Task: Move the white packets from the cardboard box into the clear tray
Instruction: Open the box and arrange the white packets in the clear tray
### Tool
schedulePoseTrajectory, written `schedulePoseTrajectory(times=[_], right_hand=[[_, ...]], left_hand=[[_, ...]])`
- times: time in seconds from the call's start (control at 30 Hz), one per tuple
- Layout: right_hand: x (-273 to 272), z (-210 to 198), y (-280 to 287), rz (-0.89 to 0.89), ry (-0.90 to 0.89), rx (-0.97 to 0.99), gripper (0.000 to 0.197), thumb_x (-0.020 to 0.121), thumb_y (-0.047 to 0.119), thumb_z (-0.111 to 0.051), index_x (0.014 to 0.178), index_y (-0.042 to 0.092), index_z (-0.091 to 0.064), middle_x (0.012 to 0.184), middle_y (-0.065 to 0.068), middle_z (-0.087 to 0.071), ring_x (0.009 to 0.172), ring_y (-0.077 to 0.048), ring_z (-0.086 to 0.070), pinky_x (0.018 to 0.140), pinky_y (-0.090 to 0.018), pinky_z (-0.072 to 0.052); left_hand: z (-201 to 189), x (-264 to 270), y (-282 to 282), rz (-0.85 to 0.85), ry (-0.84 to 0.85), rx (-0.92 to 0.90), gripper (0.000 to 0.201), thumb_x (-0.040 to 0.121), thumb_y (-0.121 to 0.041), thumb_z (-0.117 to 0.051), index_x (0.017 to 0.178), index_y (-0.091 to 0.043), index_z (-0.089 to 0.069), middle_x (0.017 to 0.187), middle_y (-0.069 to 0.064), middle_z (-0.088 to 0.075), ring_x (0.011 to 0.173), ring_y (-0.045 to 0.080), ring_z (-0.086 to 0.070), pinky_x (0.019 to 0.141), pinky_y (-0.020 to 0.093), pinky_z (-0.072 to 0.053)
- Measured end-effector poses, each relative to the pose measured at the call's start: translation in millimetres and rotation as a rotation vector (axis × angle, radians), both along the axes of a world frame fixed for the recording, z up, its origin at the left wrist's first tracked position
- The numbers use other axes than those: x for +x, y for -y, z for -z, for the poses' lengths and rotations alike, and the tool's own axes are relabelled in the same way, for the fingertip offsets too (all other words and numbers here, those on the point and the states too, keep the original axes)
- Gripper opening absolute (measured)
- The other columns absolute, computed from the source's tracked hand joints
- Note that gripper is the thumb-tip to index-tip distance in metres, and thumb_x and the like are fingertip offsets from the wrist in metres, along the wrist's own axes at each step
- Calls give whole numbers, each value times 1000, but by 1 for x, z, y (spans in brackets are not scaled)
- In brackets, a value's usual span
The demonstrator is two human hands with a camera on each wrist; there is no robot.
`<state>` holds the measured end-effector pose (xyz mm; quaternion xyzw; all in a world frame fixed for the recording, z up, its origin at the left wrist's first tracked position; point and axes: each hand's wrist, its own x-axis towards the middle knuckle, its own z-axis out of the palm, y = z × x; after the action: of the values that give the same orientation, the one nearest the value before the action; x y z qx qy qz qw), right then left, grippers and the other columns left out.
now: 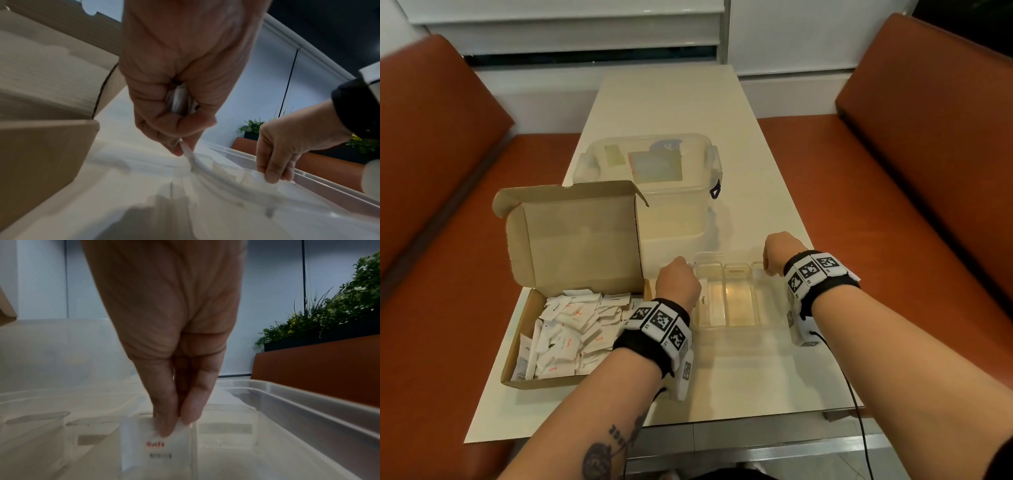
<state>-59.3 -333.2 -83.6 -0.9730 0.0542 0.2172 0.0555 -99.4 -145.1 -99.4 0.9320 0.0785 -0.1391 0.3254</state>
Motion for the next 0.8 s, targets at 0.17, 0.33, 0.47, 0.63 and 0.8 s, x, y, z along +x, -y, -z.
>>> schedulePoseTrajectory(times=[0.17,0.33,0.47,0.63,0.8], right_hand=[[1,2,2,-17,28,-21,18,86,0,-59,103,-1,-67,107,-14,-66,98,-28,-64,83,-31,-52],[-1,2,2,-42,97,-74,17,88,-2,-57,102,-1,-65,106,-16,-65,97,-29,-64,81,-31,-51],[-2,0,1,-57,112,-81,20,87,-4,-52,103,-1,-65,107,-16,-65,98,-30,-64,81,-30,-50],[-5,-2,1,-52,115,-51,27,88,-7,-47,106,-1,-66,109,-16,-65,98,-30,-64,85,-31,-52],[-6,-3,1,-77,75,-17,24,91,-2,-47,108,-2,-65,110,-17,-66,99,-30,-65,88,-33,-53]], left_hand=[[1,2,0,9,-5,24,21,88,2,-43,106,-1,-53,108,19,-59,94,35,-63,81,41,-55],[2,3,0,18,-11,40,20,89,1,-46,107,-1,-54,109,18,-58,95,34,-62,82,42,-56],[2,4,0,29,-3,45,21,88,2,-44,107,-1,-54,110,18,-59,95,34,-63,82,41,-55],[1,4,0,32,-7,50,21,89,1,-44,107,-2,-55,111,18,-59,96,34,-63,83,41,-55],[1,3,0,54,3,73,22,89,2,-41,106,0,-54,111,19,-59,96,36,-63,79,36,-53]])
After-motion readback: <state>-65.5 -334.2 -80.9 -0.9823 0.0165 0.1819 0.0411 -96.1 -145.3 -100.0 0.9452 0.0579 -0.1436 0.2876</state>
